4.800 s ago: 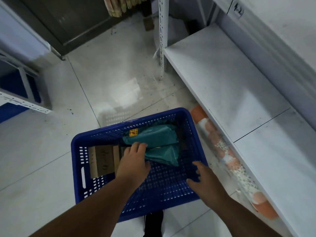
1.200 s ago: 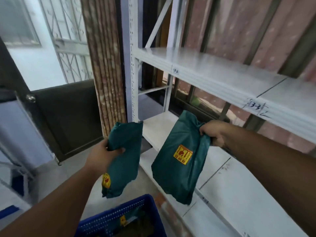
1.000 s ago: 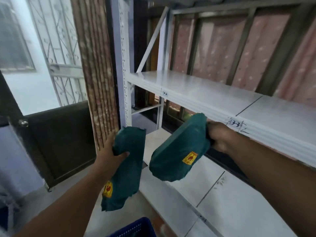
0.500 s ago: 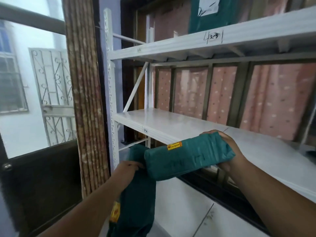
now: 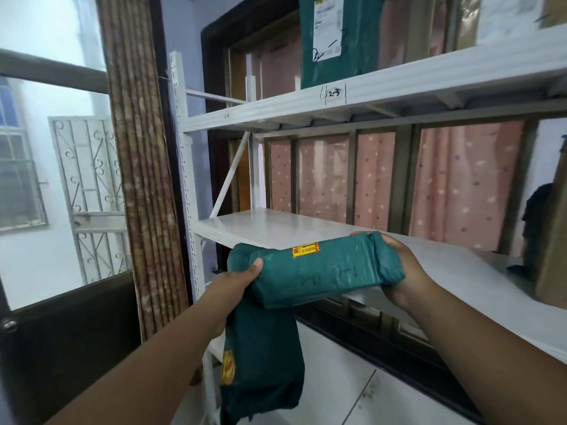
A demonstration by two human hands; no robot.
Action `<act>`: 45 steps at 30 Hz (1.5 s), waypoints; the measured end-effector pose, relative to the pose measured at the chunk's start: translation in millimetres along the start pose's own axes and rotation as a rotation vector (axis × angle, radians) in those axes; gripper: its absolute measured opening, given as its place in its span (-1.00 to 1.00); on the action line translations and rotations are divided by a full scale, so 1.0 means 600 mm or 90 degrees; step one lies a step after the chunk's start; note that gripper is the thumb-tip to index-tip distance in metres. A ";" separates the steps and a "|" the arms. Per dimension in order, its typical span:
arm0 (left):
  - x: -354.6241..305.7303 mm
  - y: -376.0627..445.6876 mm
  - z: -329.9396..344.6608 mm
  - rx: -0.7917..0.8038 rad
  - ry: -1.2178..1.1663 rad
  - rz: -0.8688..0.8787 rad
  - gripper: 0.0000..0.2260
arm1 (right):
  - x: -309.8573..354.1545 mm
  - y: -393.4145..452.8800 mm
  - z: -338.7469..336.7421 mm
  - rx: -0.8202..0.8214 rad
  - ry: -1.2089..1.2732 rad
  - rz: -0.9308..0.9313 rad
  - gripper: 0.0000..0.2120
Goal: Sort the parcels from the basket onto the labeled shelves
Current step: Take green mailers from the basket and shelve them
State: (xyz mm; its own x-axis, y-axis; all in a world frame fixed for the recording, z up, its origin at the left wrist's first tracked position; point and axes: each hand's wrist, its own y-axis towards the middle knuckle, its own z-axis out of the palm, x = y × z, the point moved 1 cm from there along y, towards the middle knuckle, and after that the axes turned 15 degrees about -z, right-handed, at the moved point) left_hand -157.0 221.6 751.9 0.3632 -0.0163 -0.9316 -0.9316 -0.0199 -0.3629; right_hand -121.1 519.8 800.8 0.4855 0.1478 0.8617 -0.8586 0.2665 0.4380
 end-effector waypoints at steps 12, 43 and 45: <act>-0.048 -0.034 0.008 0.055 -0.111 0.136 -0.21 | 0.042 -0.088 0.012 0.239 -0.146 0.025 -0.51; -0.049 -0.117 0.168 0.126 -0.023 0.125 -0.27 | 0.028 -0.196 -0.030 0.181 0.116 0.035 -0.30; -0.034 -0.123 0.176 0.120 -0.013 0.080 -0.25 | 0.019 -0.204 -0.039 0.182 0.076 0.033 -0.32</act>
State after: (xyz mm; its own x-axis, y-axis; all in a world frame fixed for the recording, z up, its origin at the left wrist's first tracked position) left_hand -96.7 329.0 795.1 0.2459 0.0141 -0.9692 -0.9561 0.1678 -0.2401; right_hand -6.5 510.9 751.0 0.4417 0.2701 0.8556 -0.8857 -0.0204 0.4637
